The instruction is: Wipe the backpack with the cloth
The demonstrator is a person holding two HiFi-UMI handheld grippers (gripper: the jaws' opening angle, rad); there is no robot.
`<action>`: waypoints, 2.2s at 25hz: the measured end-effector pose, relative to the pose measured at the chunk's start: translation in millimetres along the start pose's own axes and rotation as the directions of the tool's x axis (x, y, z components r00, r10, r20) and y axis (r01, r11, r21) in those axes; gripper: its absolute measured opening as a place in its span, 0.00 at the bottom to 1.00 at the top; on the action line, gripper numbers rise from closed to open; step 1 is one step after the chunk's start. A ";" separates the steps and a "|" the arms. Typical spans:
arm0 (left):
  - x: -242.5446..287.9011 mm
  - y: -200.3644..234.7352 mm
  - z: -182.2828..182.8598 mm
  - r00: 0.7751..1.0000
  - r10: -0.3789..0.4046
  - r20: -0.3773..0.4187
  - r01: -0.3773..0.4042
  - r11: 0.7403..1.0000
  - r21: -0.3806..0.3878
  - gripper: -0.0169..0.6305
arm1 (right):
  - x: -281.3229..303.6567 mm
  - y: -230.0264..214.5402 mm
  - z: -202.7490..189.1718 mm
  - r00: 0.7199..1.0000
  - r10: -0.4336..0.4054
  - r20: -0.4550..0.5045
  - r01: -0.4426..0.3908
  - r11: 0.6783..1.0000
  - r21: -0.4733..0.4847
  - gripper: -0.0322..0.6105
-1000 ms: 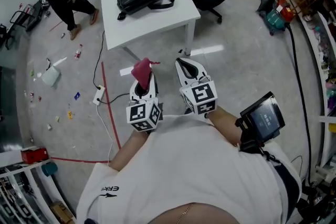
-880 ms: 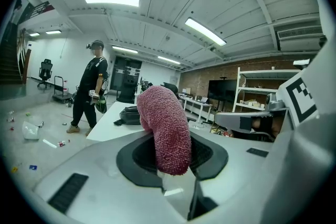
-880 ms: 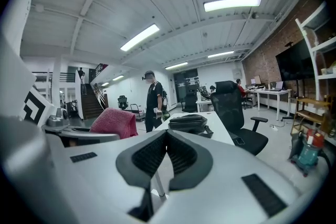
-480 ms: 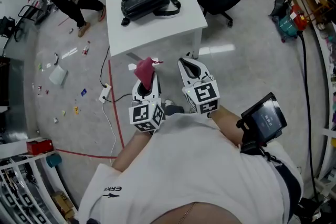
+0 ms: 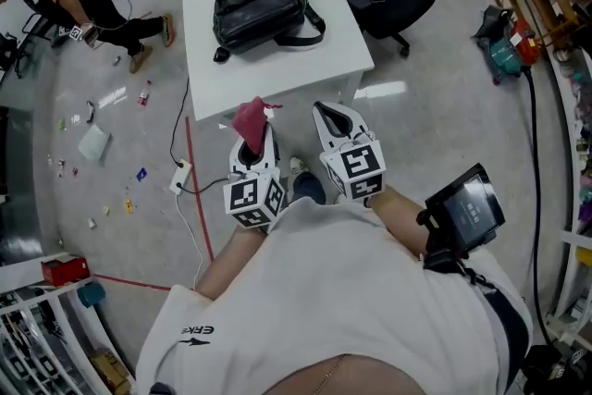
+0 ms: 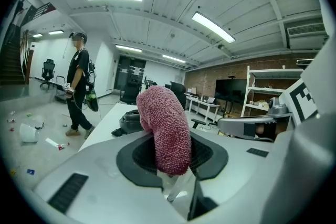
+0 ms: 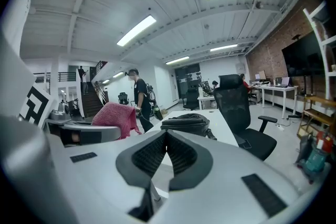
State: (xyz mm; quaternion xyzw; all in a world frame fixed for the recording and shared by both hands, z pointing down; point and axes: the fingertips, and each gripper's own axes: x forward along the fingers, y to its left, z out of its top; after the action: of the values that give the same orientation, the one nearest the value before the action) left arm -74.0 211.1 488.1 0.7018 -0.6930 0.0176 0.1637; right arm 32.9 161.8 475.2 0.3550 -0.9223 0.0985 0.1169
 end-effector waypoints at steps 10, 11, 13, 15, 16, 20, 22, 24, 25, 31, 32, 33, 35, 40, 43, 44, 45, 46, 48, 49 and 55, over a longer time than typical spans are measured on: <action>67.1 73.4 45.6 0.999 -0.032 0.033 0.033 0.999 -0.027 0.17 | 95.5 -2.1 35.8 0.999 -0.034 -0.033 0.033 0.999 -0.036 0.06; 71.2 81.6 48.2 0.999 -0.034 0.034 0.035 0.999 -0.030 0.17 | 103.7 -0.2 38.0 0.999 -0.037 -0.035 0.036 0.999 -0.038 0.06; 80.7 97.1 51.7 0.999 -0.036 0.037 0.037 0.998 -0.040 0.17 | 119.0 2.3 42.9 0.998 -0.047 -0.037 0.045 0.998 -0.048 0.06; 87.1 111.2 52.2 0.999 -0.033 0.035 0.035 0.998 -0.057 0.17 | 132.3 5.5 46.0 0.998 -0.055 -0.040 0.052 0.997 -0.056 0.06; 88.7 117.3 52.1 0.999 -0.032 0.033 0.034 0.997 -0.062 0.17 | 138.2 7.6 47.2 0.998 -0.057 -0.042 0.054 0.997 -0.058 0.06; 97.4 135.0 55.9 0.999 -0.031 0.030 0.033 0.996 -0.077 0.17 | 158.4 8.1 54.9 0.997 -0.066 -0.048 0.063 0.996 -0.070 0.06; 103.6 144.8 58.5 0.999 -0.019 0.035 0.022 0.996 -0.089 0.17 | 169.1 5.3 59.8 0.997 -0.070 -0.044 0.067 0.995 -0.076 0.06; 109.1 151.7 60.1 0.999 -0.012 0.035 0.015 0.996 -0.091 0.17 | 177.4 2.5 63.9 0.997 -0.073 -0.037 0.070 0.995 -0.076 0.06; 112.4 153.4 61.2 0.999 -0.011 0.034 0.014 0.996 -0.088 0.17 | 180.8 0.5 66.0 0.997 -0.075 -0.033 0.072 0.995 -0.075 0.06; 134.3 168.9 78.0 0.999 0.014 0.033 -0.011 0.997 -0.072 0.17 | 204.9 -11.0 80.5 0.997 -0.071 -0.019 0.069 0.995 -0.070 0.06; 139.7 172.5 79.9 0.999 0.021 0.031 -0.019 0.997 -0.070 0.17 | 210.3 -14.2 82.8 0.997 -0.069 -0.017 0.067 0.995 -0.068 0.06; 148.5 175.5 81.1 0.999 0.027 0.026 -0.025 0.997 -0.067 0.17 | 217.4 -20.2 84.7 0.998 -0.066 -0.016 0.065 0.996 -0.066 0.06; 172.0 179.8 83.7 0.999 0.036 0.017 -0.035 0.998 -0.059 0.17 | 234.4 -37.0 88.8 0.998 -0.061 -0.015 0.060 0.996 -0.063 0.06; 222.8 186.2 98.5 0.999 0.047 0.004 -0.047 0.999 -0.027 0.17 | 266.4 -71.4 101.1 0.998 -0.054 -0.018 0.053 0.997 -0.064 0.06; 251.7 187.9 103.5 0.999 0.042 -0.014 -0.042 0.999 0.012 0.17 | 284.3 -90.7 104.1 0.998 -0.056 -0.022 0.054 0.996 -0.068 0.06; 262.6 188.7 105.7 0.999 0.037 -0.020 -0.037 0.999 0.026 0.17 | 291.7 -97.8 105.1 0.998 -0.056 -0.023 0.055 0.996 -0.068 0.06; 273.7 189.6 108.0 0.999 0.032 -0.026 -0.031 0.999 0.040 0.17 | 299.4 -104.9 106.1 0.998 -0.057 -0.026 0.055 0.996 -0.068 0.06; 284.5 190.6 109.9 0.999 0.027 -0.034 -0.025 0.998 0.054 0.17 | 306.8 -111.8 106.9 0.998 -0.057 -0.030 0.055 0.996 -0.067 0.06; 304.5 192.9 112.4 0.998 0.018 -0.055 -0.014 0.997 0.079 0.17 | 319.6 -124.2 107.7 0.997 -0.058 -0.041 0.055 0.996 -0.067 0.06; 314.1 194.0 113.2 0.998 0.016 -0.067 -0.010 0.996 0.092 0.17 | 325.1 -130.1 107.8 0.997 -0.058 -0.048 0.055 0.996 -0.067 0.06; 379.9 196.8 119.6 0.992 0.016 -0.123 0.012 0.975 0.222 0.17 | 361.0 -167.2 111.3 0.996 -0.058 -0.074 0.052 0.995 -0.081 0.06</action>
State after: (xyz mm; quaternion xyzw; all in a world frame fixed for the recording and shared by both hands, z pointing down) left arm -276.0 -183.9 511.0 0.7125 -0.6760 0.1391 0.1269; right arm -130.0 -217.6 488.7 0.3713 -0.9102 0.0721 0.1687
